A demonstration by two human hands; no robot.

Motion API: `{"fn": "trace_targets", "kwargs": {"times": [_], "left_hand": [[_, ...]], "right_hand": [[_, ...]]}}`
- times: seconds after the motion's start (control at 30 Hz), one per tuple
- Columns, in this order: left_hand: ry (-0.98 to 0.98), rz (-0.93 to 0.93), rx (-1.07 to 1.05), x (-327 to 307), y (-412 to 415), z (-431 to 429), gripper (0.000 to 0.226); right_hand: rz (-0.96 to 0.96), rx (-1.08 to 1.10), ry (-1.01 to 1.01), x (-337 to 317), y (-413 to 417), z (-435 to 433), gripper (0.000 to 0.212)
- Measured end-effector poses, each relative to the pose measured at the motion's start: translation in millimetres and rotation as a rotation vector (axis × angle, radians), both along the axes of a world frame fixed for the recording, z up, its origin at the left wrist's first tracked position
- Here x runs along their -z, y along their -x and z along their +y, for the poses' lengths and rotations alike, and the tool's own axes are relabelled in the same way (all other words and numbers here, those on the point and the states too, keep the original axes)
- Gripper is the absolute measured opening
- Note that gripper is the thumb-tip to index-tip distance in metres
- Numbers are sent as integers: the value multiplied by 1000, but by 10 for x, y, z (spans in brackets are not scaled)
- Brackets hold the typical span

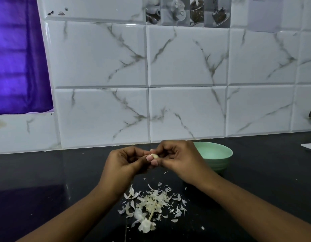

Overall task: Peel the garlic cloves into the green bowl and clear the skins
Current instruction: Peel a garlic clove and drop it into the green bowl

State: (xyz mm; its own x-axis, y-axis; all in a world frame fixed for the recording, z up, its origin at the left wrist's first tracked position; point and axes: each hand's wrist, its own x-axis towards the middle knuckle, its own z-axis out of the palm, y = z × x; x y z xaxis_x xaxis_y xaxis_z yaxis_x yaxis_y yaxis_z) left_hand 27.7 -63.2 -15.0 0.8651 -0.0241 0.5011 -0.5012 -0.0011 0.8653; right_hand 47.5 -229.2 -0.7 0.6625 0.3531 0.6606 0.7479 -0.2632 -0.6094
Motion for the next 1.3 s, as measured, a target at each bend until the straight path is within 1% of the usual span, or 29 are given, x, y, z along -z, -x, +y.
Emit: {"fn": "trace_targets", "kwargs": {"times": [0.1,0.23,0.33,0.43,0.5,0.57,0.63,0.67,0.73,0.8,0.87,0.93,1.07,1.17,1.23,1.3], "left_hand": [[-46,-54,-50,10,4,-12,22],[-106,-99,-117,23,-10,-2,21],[-135,-103,-129,21,-12,2,22],[-134,-94,-120,18,-13,1,23],[-128,-78,-95,16,-19,-1,20],[-105,-50,-67,14,-26,2,11],[-82,-32,-60,14,-30,7,9],[-71,-30,-62,15,-32,13,10],[-57,-38,-61,18,-35,22,16],[-39,-44,-49,16,-36,24,23],[-11,-33,-28,12,-35,20,21],[28,12,5,3,-33,17,13],[86,164,72,-13,-36,25,23],[68,205,65,5,-31,13,23],[8,201,47,10,-20,6,30],[-54,198,31,-1,-7,7,32]], "right_hand": [[178,-60,-53,-27,18,4,23],[451,-129,-202,-49,38,29,11],[567,-134,-248,-63,59,42,7],[661,-105,-315,-60,49,36,11],[685,-84,-352,-70,26,-3,13],[691,-93,-353,-95,-3,-65,16],[693,-140,-304,-126,-7,-104,22],[680,-162,-260,-133,-1,-106,21],[631,-189,-205,-121,8,-89,11],[585,-207,-224,-94,7,-67,5],[540,-221,-252,-75,4,-52,8],[490,-225,-255,-68,1,-48,12],[429,-205,-245,-72,-19,-60,17],[359,-127,-181,-63,-34,-70,20],[295,-77,-114,-56,-34,-65,23],[257,-68,-65,-52,-34,-60,25]]}}
